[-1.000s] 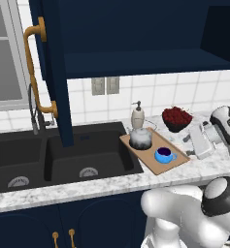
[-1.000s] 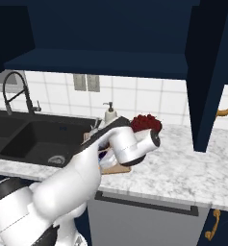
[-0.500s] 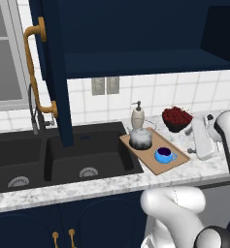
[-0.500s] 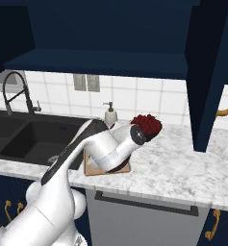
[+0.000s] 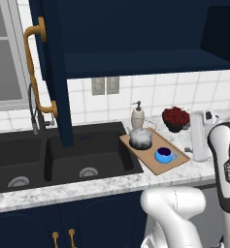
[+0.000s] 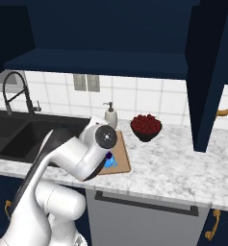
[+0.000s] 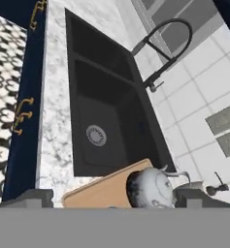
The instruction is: Pick the kettle from the counter and place it on the tray. Then pick the mug from the cabinet and place it on the tray. Then close the cabinet doors.
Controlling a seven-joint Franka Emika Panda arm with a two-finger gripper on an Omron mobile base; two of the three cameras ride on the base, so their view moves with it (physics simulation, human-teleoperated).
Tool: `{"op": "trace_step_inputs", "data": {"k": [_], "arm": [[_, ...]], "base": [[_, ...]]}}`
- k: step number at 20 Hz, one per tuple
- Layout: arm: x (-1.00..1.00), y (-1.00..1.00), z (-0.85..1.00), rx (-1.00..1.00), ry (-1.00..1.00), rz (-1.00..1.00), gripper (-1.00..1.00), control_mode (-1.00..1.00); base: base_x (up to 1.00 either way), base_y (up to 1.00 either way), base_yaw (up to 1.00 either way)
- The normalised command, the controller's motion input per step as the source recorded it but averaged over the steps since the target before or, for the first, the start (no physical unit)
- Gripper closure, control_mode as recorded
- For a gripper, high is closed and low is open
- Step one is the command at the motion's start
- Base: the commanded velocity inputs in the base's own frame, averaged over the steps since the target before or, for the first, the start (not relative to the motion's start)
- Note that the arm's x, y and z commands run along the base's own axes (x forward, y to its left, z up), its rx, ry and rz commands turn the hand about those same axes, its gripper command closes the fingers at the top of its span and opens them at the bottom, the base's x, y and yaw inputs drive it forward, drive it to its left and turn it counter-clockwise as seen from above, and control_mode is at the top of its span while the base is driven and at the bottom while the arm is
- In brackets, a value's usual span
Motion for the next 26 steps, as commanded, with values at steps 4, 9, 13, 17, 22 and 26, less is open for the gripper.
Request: {"op": "trace_step_inputs", "data": {"k": [4,9,13,17,22,26], "arm": [[-0.35,0.17,0.39,-0.08,-0.26,0.07,-1.0,-1.0],[-0.22,0.3,0.39,-0.06,-0.17,0.18,-1.0,-1.0],[-0.11,0.44,0.31,-0.12,-0.13,0.25,-1.0,-1.0],[-0.15,0.33,0.28,-0.12,-0.16,0.27,-1.0,-1.0],[-0.02,0.43,0.22,-0.12,-0.07,0.25,-1.0,-1.0],[-0.05,0.5,0.15,-0.03,-0.01,0.24,-1.0,-1.0]], "base": [[0.0,0.0,0.0],[0.0,0.0,0.0],[0.0,0.0,0.0],[0.0,0.0,0.0],[0.0,0.0,0.0],[0.0,0.0,0.0]]}}
